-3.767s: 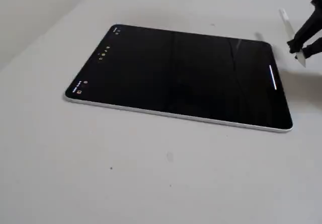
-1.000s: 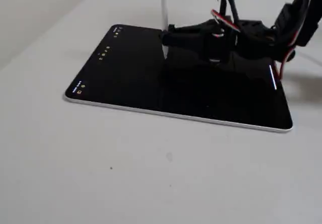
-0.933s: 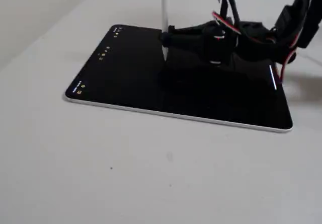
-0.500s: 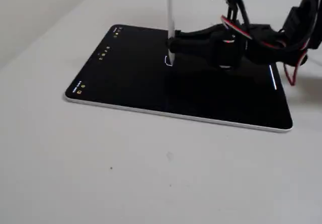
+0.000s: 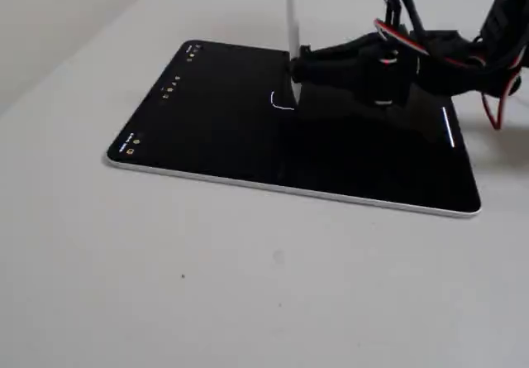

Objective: Draw a circular shape on the ipad using the apple pencil

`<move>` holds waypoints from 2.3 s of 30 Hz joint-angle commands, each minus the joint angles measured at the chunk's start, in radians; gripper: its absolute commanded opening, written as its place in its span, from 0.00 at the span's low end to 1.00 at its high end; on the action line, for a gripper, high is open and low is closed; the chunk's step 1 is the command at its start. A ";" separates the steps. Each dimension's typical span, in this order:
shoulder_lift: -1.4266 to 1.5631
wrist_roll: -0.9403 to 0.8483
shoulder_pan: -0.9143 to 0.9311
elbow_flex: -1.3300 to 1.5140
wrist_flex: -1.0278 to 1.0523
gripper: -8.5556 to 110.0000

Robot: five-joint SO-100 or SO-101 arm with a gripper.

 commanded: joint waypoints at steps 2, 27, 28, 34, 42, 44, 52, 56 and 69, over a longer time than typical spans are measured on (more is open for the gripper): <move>0.009 -0.032 0.044 -0.106 0.005 0.07; -0.195 -0.069 -0.023 -0.238 -0.092 0.07; -0.192 -0.067 -0.026 -0.232 -0.094 0.07; -0.147 -0.043 -0.035 -0.190 -0.083 0.07; 0.143 0.239 0.008 -0.094 0.061 0.07; 0.267 0.327 0.031 -0.072 0.173 0.07; 0.333 0.351 0.064 -0.066 0.270 0.07; 0.436 0.387 0.061 -0.002 0.339 0.07; 1.284 0.946 0.037 0.072 1.348 0.07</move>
